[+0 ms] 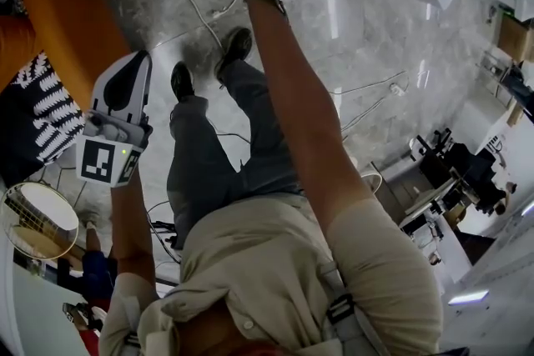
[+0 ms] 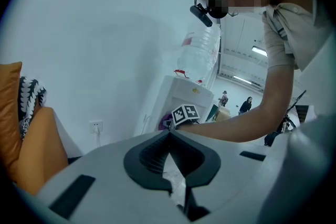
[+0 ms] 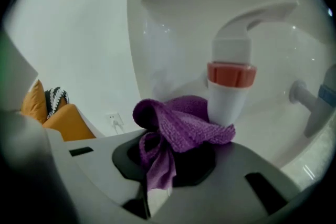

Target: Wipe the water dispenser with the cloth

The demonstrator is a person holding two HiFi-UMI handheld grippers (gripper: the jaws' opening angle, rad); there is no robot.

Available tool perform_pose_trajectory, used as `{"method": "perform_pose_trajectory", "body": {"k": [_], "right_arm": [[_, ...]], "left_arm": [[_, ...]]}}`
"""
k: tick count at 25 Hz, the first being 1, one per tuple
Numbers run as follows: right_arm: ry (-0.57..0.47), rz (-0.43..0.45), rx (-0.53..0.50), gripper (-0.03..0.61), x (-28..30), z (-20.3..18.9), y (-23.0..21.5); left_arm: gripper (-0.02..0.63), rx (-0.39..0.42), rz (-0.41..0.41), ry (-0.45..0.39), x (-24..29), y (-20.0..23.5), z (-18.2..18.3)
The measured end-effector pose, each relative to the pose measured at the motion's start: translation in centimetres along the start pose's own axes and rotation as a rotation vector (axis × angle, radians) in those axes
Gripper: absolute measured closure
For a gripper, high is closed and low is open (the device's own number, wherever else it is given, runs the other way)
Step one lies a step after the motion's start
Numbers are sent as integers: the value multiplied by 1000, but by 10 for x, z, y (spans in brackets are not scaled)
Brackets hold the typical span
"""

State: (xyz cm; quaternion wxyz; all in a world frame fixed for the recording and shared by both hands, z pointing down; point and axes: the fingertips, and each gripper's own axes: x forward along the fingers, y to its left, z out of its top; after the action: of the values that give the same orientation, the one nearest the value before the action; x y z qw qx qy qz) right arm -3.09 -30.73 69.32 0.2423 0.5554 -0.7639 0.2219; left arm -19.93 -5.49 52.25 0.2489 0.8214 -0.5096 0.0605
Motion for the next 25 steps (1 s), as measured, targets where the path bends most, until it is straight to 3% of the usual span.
{"method": "perform_pose_trajectory", "body": {"k": [5, 19, 25], "right_arm": [[-19, 10, 44, 512, -16, 14, 11], [-186, 59, 36, 512, -72, 89, 25], [-208, 67, 15, 514, -69, 85, 28]], "left_arm": [[598, -1, -2, -1, -4, 1, 4], [598, 2, -25, -6, 3, -11, 12], [598, 0, -31, -6, 7, -15, 7]]}}
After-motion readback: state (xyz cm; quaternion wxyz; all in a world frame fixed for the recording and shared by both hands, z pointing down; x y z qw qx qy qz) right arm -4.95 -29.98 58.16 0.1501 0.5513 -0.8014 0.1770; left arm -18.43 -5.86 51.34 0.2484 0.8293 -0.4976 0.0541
